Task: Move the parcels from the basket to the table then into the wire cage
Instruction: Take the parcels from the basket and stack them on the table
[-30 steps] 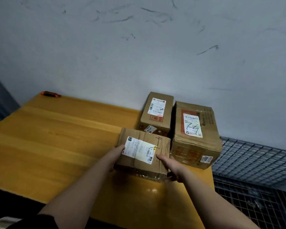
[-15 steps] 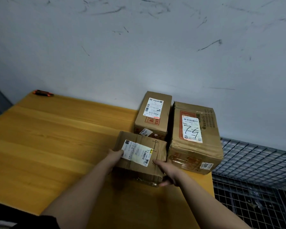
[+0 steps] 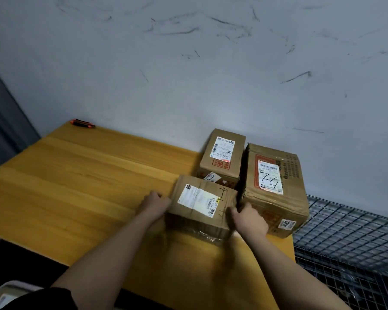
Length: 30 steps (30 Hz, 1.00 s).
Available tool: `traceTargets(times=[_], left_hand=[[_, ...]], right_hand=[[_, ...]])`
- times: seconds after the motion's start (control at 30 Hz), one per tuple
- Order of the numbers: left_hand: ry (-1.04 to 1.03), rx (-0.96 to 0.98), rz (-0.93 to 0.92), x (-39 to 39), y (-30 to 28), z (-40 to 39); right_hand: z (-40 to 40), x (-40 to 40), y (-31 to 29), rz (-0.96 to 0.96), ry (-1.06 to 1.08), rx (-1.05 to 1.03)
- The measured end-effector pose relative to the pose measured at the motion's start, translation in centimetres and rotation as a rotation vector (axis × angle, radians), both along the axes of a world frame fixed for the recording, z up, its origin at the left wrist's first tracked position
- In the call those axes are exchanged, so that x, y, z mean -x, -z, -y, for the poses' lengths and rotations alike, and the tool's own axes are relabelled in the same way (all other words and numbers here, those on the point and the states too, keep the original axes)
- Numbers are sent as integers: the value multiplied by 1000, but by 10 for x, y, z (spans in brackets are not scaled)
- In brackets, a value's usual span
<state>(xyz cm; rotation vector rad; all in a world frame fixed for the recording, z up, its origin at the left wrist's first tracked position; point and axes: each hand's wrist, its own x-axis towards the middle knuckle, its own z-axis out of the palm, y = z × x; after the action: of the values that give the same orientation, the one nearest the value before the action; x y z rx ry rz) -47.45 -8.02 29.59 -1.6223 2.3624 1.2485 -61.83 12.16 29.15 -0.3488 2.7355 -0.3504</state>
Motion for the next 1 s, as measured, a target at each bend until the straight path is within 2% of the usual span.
traceTargets(times=[0.1, 0.23, 0.33, 0.43, 0.7, 0.83, 1.0], left_hand=[[56, 203, 42, -37, -18, 6], [109, 414, 67, -106, -40, 12], [88, 507, 129, -182, -42, 16], [13, 504, 194, -262, -30, 21], [-262, 237, 227, -444, 44, 4], [-470, -16, 81, -494, 100, -9], [-725, -320, -26, -516, 187, -32]], right_hand=[[6, -23, -19, -196, -80, 79], [43, -77, -41, -343, -331, 176], [81, -146, -43, -354, -543, 231], [113, -221, -26, -299, -725, 258], [148, -380, 49, -24, -1053, 112], [160, -423, 92, 111, -1104, -8], [174, -453, 176, 234, -1155, -199]])
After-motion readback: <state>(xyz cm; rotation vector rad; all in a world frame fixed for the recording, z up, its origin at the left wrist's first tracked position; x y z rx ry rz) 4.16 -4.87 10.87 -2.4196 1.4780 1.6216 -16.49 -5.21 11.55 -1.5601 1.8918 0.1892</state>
